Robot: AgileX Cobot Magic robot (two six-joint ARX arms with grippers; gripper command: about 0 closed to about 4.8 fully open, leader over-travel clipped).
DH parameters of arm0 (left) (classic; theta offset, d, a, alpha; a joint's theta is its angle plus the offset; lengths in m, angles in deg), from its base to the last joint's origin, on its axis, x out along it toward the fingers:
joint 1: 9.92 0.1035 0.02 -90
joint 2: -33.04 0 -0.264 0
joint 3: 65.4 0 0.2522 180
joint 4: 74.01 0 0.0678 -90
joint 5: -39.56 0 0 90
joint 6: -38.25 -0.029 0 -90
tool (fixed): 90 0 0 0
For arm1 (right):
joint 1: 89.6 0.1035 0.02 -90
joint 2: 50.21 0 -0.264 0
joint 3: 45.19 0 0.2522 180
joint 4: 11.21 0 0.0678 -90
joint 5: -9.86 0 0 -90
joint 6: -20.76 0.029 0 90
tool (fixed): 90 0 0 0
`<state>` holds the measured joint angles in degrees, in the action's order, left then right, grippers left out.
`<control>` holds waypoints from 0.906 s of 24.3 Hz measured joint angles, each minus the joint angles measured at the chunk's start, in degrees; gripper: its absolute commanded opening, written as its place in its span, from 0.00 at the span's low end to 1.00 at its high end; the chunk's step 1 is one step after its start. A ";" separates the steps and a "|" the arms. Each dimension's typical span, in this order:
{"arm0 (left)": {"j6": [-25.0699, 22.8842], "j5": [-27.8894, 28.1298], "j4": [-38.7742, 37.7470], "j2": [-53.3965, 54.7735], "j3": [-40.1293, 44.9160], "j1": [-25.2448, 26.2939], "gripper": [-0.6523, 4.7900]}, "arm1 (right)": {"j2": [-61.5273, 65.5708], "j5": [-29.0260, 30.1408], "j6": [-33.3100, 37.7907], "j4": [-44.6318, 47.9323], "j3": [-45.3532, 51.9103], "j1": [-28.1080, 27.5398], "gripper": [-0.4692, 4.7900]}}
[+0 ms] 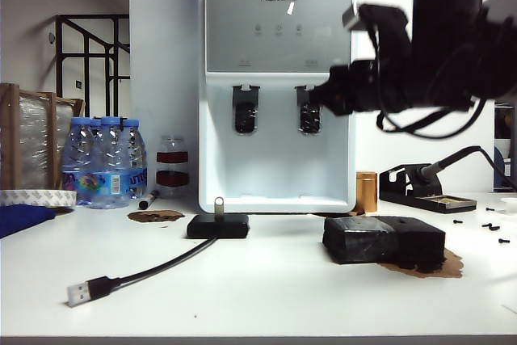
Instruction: Take the USB flash drive out of the black sponge and insert it into the slot on top of the black USB adpator box.
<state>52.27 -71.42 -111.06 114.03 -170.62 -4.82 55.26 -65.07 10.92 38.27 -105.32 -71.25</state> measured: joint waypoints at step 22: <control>0.17 19.76 12.85 -40.15 37.33 -10.36 0.11 | -55.36 3.06 7.08 -27.06 35.10 -21.77 0.09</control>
<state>52.44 -51.66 -98.21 73.88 -133.29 -15.18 -0.11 -62.01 18.00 11.21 -70.22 -93.02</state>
